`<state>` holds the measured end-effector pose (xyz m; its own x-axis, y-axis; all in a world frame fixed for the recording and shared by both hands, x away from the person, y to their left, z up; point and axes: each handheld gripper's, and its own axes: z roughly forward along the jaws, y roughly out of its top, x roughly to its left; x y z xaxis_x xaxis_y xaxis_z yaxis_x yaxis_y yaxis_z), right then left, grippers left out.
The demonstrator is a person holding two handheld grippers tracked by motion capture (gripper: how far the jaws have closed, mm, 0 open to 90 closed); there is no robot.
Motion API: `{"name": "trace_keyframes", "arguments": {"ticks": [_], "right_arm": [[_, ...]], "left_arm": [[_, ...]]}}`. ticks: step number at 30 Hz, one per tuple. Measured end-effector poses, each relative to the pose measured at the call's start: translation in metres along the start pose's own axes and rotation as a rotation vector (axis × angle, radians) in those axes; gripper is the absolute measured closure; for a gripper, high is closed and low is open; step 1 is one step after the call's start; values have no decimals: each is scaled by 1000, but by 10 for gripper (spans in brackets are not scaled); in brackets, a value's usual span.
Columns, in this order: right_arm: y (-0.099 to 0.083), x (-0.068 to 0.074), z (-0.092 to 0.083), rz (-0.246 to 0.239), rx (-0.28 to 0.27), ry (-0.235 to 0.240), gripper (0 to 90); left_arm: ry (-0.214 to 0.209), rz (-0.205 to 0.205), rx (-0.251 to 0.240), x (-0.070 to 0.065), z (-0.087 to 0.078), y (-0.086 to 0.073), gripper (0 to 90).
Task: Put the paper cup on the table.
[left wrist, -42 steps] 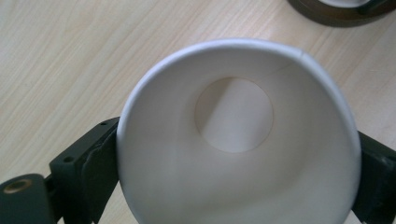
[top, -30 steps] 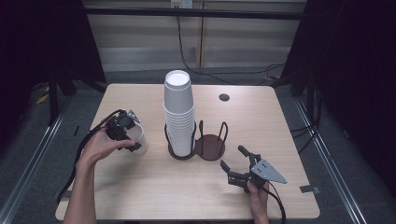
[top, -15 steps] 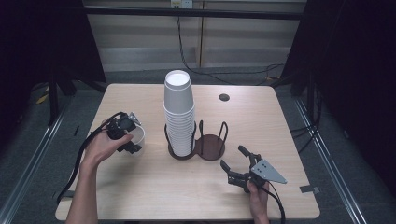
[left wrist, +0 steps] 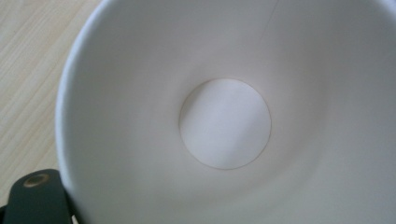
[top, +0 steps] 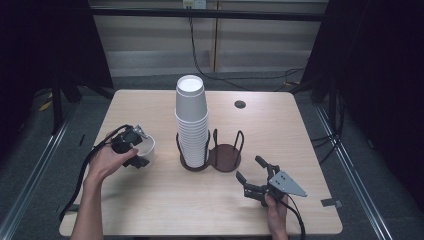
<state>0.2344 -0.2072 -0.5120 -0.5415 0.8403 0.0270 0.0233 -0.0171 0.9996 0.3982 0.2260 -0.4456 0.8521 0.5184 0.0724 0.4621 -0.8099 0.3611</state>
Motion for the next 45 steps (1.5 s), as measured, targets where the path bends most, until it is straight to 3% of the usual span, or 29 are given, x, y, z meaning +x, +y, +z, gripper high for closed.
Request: {"name": "trace_keyframes", "arguments": {"ticks": [7,15,18,21,23,27,33,36,39,40,43,45], "right_arm": [[0,0,0,0,0,-1,131],[0,0,0,0,1,-2,131],[0,0,0,0,1,-3,131],[0,0,0,0,2,-3,131],[0,0,0,0,1,-3,131],[0,0,0,1,1,-3,132],[0,0,0,1,2,-4,132],[0,0,0,2,3,-2,132],[0,0,0,0,2,-8,131],[0,0,0,2,3,-6,131],[0,0,0,2,3,-7,131],[0,0,0,1,3,-7,131]], "left_arm": [[-37,1,-35,2,-3,-12,156],[-36,-22,-77,4,-8,-25,156],[-45,-49,-139,3,-13,-32,157],[-27,-50,-149,3,-18,-37,157],[-18,-82,-191,2,-22,-41,156],[0,-105,-265,2,-31,-51,156],[4,-119,-310,0,-37,-60,156],[31,-160,-347,-5,-38,-61,157],[12,-167,-374,-9,-38,-64,158],[30,-167,-381,-12,-38,-64,158],[18,-177,-449,-16,-43,-67,158],[39,-206,-485,-20,-45,-68,156]]}}
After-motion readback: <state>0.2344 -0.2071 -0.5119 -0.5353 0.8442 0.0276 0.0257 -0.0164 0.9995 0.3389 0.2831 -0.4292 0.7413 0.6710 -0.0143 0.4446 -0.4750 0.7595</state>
